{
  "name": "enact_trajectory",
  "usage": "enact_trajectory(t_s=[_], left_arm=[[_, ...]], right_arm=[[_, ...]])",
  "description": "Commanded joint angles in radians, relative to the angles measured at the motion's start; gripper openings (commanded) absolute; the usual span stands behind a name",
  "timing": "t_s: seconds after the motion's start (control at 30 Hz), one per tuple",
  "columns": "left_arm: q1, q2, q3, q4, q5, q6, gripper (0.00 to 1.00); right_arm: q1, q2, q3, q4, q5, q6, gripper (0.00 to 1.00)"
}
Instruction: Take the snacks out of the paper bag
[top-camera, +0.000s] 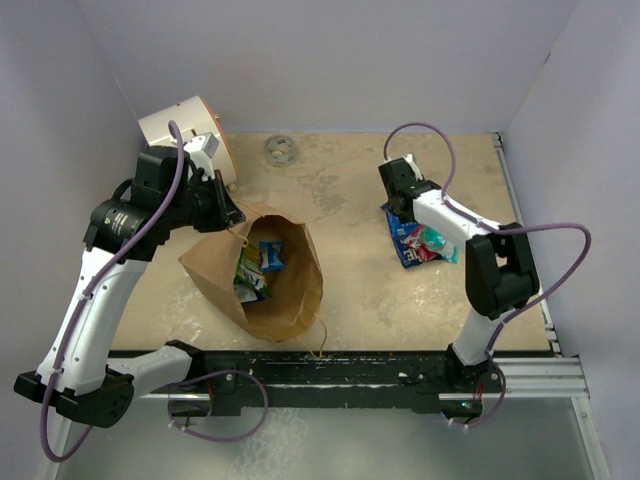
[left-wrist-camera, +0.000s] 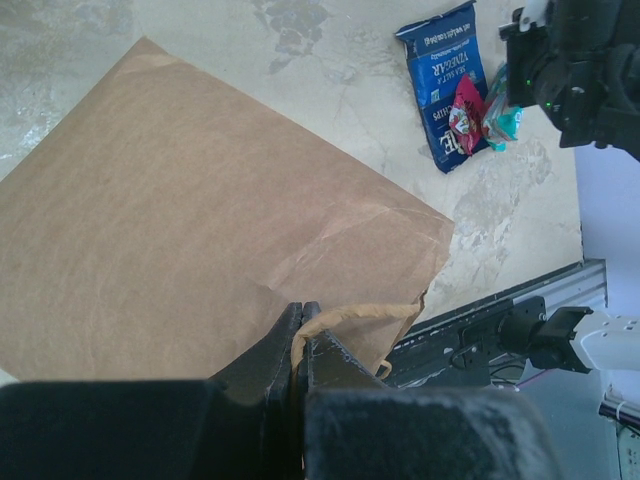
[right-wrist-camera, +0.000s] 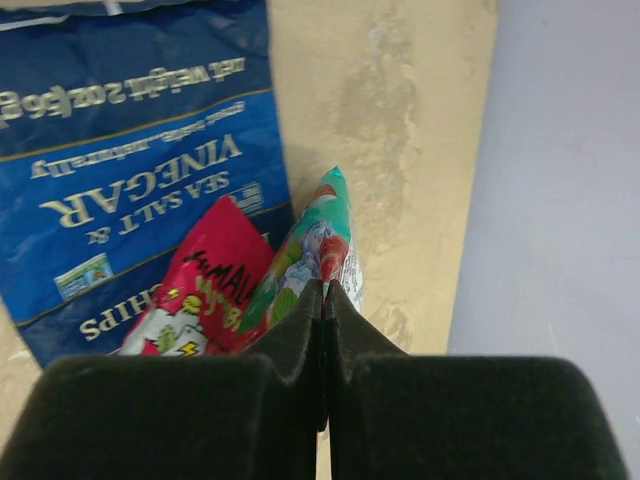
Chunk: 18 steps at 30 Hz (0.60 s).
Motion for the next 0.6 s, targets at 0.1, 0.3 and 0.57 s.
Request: enact_trajectory(t_s=[0.1, 0.3, 0.57], left_arm=[[-0.001, -0.028, 0.036, -0.004, -0.024, -0.008, 0.0], [0.0, -0.039, 0.037, -0.01, -0.024, -0.01, 0.0], [0.0, -0.059, 0.022, -0.026, -0.025, -0.006, 0.0]], right_arm=[[0.063, 0.069, 0.069, 0.024, 0.01, 0.011, 0.0], [0.085, 0.156, 0.122, 0.025, -0.055, 0.068, 0.05], [0.087, 0.185, 0.118, 0.022, -0.152, 0.156, 0.2]])
